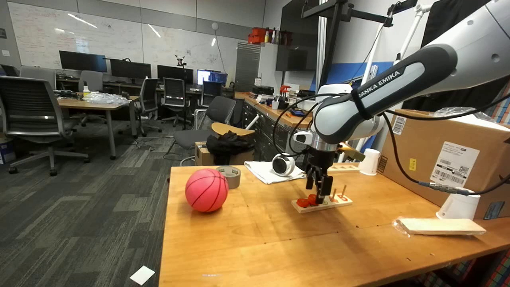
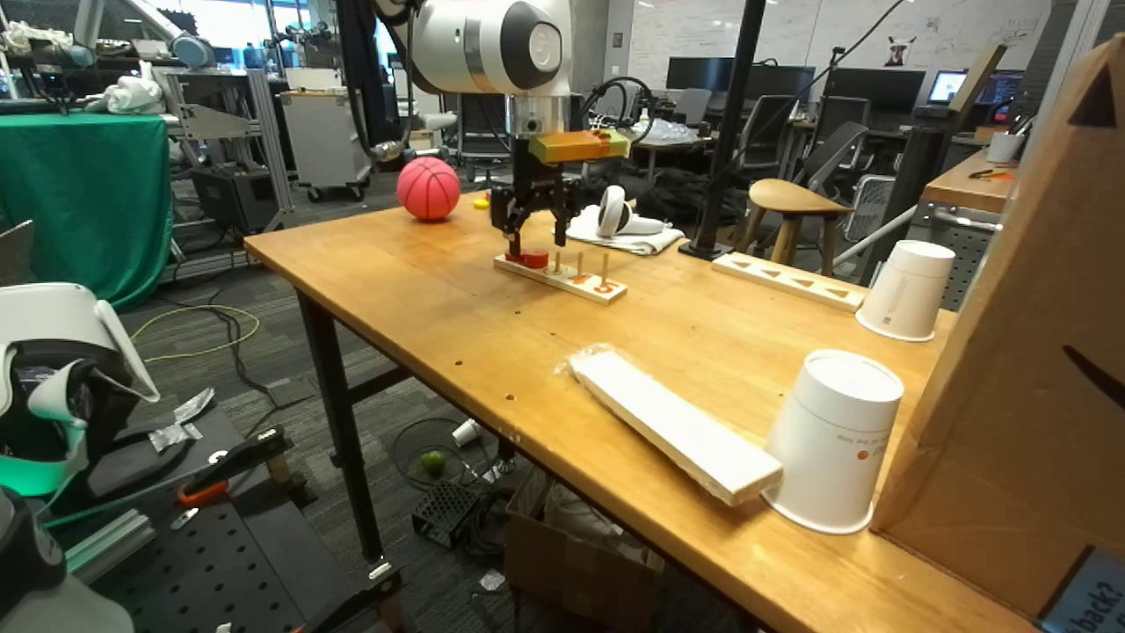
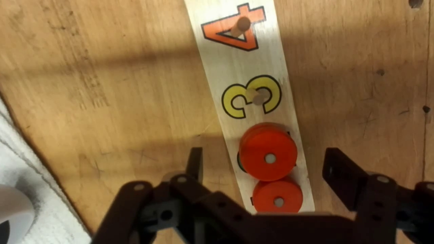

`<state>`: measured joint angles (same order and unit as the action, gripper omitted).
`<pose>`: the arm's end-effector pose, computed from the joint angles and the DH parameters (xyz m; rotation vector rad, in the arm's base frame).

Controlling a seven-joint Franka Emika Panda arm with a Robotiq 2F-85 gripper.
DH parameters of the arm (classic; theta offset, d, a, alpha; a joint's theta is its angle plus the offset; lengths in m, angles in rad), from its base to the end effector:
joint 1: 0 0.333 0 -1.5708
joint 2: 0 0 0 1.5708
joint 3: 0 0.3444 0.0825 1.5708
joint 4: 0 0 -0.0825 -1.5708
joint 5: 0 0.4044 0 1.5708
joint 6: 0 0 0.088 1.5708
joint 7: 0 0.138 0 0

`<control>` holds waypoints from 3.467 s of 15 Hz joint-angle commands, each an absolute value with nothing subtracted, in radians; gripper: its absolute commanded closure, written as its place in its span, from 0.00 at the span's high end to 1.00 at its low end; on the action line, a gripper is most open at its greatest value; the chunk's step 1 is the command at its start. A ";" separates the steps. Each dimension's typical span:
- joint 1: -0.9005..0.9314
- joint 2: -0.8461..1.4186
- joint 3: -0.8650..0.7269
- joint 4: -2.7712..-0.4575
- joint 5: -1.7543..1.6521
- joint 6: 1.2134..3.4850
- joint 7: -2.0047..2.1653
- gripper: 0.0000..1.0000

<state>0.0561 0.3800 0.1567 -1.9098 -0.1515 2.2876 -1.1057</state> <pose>0.6389 0.1265 0.2826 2.3555 1.9977 -0.0313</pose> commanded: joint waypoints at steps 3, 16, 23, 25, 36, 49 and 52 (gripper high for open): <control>0.053 0.384 0.159 -1.896 -0.142 2.298 -1.103 0.42; 0.064 0.332 0.115 -1.829 -0.219 2.263 -1.026 0.17; 0.048 0.323 0.038 -1.794 -0.326 2.209 -0.879 0.17; 0.039 0.327 0.031 -1.794 -0.327 2.195 -0.858 0.17; -0.006 0.347 0.042 -1.809 -0.263 2.129 -0.824 0.17; -0.034 0.367 0.057 -1.805 -0.168 2.140 -0.853 0.17; -0.027 0.370 0.067 -1.800 -0.169 2.135 -0.857 0.17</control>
